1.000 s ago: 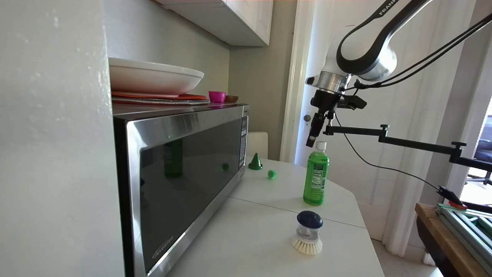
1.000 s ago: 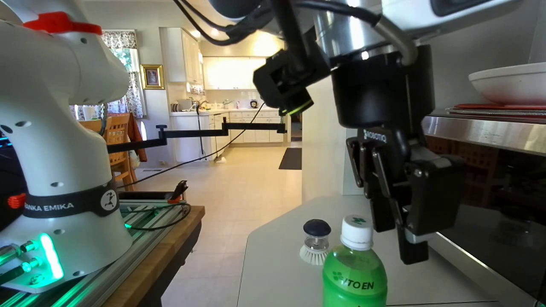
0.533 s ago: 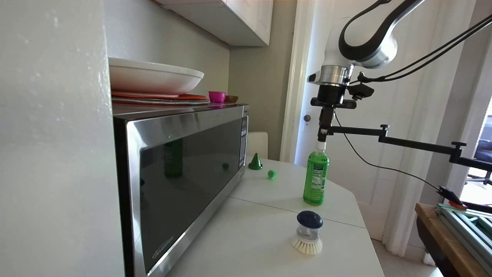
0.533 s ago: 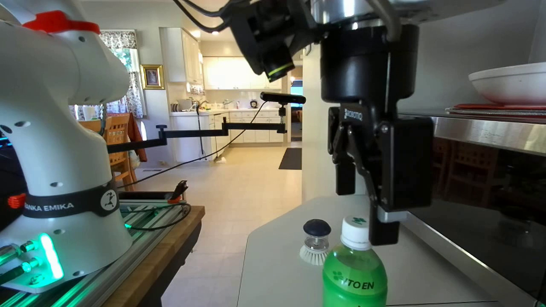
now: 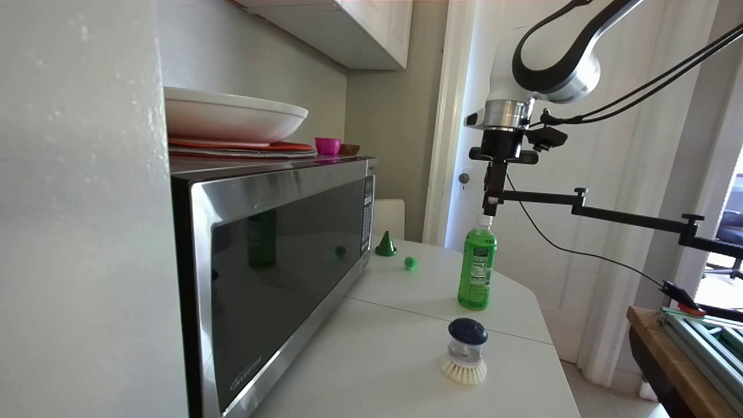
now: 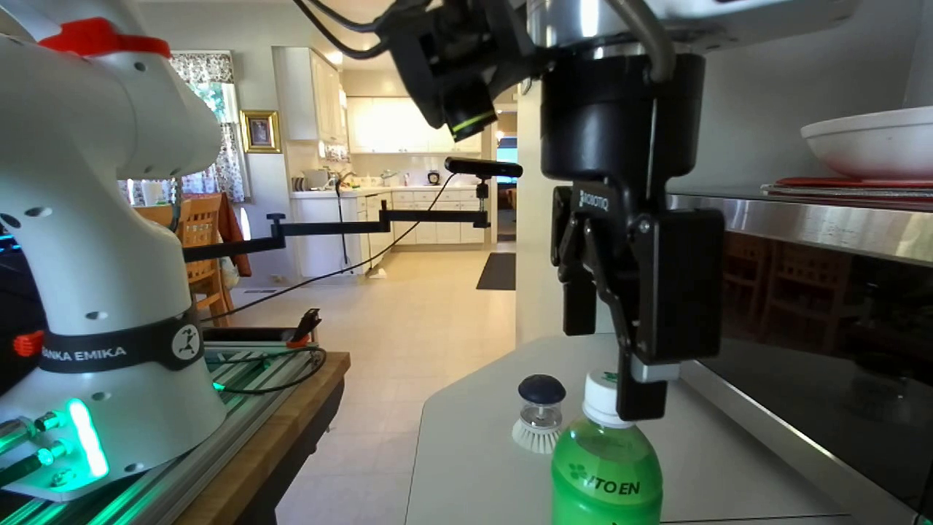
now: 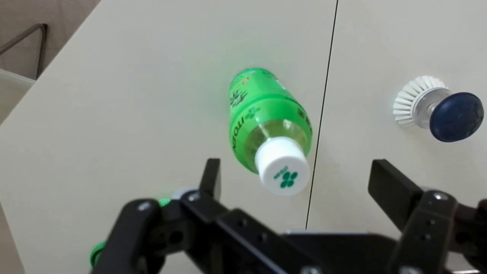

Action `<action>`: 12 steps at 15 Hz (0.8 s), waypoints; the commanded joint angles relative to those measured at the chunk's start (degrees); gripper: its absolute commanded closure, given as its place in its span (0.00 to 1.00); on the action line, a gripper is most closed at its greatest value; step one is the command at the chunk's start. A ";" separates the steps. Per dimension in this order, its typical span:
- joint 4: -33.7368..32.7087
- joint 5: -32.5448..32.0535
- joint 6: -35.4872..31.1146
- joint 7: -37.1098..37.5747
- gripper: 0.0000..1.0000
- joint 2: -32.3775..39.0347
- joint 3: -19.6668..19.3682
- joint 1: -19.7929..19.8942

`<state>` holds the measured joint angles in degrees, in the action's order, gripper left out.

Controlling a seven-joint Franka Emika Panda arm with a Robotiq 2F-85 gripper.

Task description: Put the bottle on top of the microwave

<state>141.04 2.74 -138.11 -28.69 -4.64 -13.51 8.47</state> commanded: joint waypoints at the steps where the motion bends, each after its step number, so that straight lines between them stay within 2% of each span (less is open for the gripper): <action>1: 1.02 -0.98 -2.01 -0.02 0.26 0.05 0.74 0.37; 3: 1.37 -1.05 -2.12 0.09 0.44 0.28 0.94 0.39; 9: 1.63 -1.16 -2.73 -0.14 0.88 0.87 1.01 0.55; 12: 1.59 -1.12 -2.65 -0.22 0.91 0.89 0.98 0.57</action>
<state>142.15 2.71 -139.80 -28.69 -3.85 -12.85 8.47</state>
